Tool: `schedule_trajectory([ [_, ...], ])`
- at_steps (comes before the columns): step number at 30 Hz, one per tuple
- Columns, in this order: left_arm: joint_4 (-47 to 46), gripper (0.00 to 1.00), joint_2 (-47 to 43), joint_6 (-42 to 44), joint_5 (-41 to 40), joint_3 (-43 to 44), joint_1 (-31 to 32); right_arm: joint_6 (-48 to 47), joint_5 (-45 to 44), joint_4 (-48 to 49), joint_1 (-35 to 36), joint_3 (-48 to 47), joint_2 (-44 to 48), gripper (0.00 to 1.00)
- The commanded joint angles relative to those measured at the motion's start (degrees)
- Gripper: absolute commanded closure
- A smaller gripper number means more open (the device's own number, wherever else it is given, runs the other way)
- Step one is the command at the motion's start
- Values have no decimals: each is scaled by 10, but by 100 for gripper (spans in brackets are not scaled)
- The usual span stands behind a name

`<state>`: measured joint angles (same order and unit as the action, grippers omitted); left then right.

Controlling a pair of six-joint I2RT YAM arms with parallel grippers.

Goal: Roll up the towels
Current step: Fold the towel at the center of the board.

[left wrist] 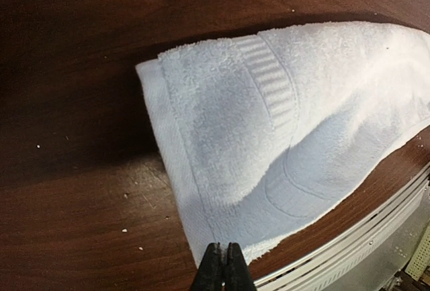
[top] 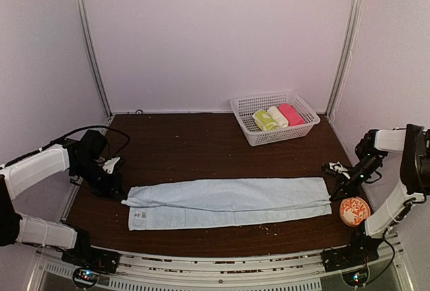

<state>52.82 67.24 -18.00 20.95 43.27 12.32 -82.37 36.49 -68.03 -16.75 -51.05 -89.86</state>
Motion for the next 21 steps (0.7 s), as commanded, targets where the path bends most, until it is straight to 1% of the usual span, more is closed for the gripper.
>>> schedule_trajectory([
  [1, 12, 100, -19, 11, 16, 13, -1, -4, -11, 1, 2, -11, -8, 91],
  [5, 23, 100, -15, -6, -12, 5, 0, -2, -14, 2, 2, -12, -14, 92],
  [11, 33, 100, -14, -23, -40, 2, -1, -4, -15, -6, 1, -20, -17, 97],
  [13, 33, 100, -15, -19, -33, 1, 0, -3, -17, -5, 1, -27, -20, 97],
  [18, 40, 100, -38, 9, 23, 6, 0, -10, -16, -14, -3, -39, -19, 97],
  [21, 43, 100, -60, 11, 31, 9, 9, -12, -13, -18, -3, -44, -9, 96],
])
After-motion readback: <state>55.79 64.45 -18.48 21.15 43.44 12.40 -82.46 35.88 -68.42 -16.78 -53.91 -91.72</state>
